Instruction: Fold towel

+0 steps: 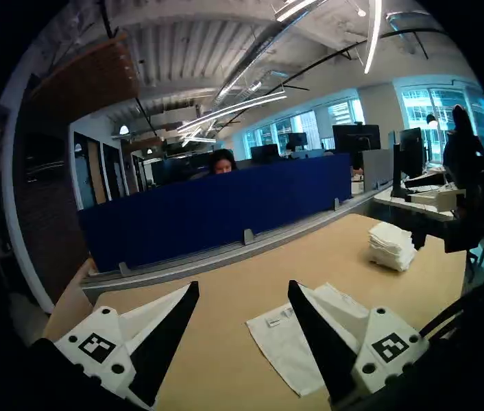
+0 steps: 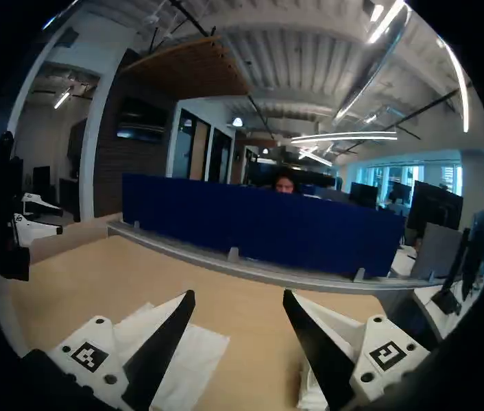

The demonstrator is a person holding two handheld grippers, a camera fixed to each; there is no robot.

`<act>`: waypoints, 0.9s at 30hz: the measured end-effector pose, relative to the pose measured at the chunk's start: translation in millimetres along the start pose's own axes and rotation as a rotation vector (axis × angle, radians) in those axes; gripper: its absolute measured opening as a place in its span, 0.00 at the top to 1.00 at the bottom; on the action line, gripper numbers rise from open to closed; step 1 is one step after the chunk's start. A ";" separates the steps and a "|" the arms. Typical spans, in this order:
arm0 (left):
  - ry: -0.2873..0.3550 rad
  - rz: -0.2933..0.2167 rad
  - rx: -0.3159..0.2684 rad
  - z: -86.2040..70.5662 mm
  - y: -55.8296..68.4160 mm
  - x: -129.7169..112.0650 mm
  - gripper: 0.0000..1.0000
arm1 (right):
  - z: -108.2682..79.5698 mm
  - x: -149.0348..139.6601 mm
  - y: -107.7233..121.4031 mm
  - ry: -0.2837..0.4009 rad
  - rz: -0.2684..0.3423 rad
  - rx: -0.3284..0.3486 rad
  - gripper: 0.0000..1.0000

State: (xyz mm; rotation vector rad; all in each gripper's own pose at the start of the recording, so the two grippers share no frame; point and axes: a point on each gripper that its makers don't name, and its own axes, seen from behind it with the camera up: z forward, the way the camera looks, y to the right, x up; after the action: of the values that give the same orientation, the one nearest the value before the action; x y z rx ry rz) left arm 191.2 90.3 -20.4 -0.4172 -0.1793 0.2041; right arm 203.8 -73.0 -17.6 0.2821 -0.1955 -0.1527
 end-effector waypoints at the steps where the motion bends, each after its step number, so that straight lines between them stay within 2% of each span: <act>1: -0.008 0.006 -0.010 0.6 2.5 -2.1 0.04 | 0.4 -3.4 -1.0 -0.016 -0.008 0.004 0.00; 6: -0.063 0.016 -0.075 4.0 18.6 -20.4 0.04 | 1.6 -27.2 -11.2 -0.115 -0.039 0.050 0.00; 11: -0.139 -0.005 -0.114 4.2 31.0 -50.2 0.04 | 0.0 -54.9 -26.4 -0.207 -0.035 0.111 0.00; 20: -0.242 -0.017 -0.203 2.0 58.8 -89.9 0.04 | -3.4 -90.6 -42.0 -0.306 -0.028 0.173 0.00; 27: -0.297 -0.007 -0.235 4.1 63.1 -118.3 0.04 | -1.1 -120.5 -51.2 -0.361 -0.022 0.207 0.00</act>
State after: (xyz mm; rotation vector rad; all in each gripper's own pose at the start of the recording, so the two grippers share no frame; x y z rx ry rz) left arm 66.2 120.8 -58.5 -0.6190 -0.5000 0.2385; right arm 80.9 -100.0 -53.9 0.4627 -0.5687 -0.2052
